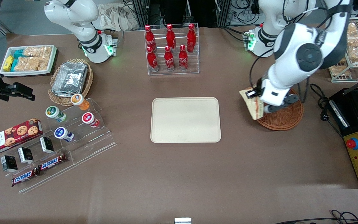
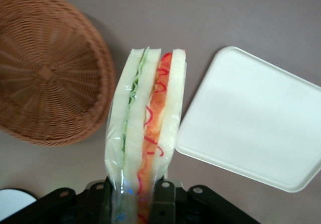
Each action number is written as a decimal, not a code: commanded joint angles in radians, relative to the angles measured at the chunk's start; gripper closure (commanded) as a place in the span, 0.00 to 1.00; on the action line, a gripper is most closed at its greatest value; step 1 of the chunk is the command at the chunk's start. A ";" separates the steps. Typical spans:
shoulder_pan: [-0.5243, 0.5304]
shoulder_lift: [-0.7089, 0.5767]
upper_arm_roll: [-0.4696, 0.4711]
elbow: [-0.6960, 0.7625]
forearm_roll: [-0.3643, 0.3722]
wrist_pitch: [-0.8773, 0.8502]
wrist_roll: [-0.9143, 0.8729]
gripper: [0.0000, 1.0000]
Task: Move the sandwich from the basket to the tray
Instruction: 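Carry the sandwich with the left gripper over the cream tray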
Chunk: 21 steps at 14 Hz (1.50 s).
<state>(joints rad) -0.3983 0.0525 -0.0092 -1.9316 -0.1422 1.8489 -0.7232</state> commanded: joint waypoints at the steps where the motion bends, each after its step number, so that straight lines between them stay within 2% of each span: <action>1: -0.079 0.111 0.014 0.105 0.003 0.021 0.013 0.71; 5: -0.180 0.240 0.017 0.105 0.015 0.150 0.014 0.71; 9: -0.224 0.352 0.015 0.105 0.042 0.243 0.013 0.70; 14: -0.252 0.426 0.015 0.105 0.056 0.296 0.011 0.69; 21: -0.264 0.464 0.015 0.095 0.065 0.306 0.018 0.68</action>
<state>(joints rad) -0.6432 0.5055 -0.0078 -1.8532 -0.0935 2.1578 -0.7118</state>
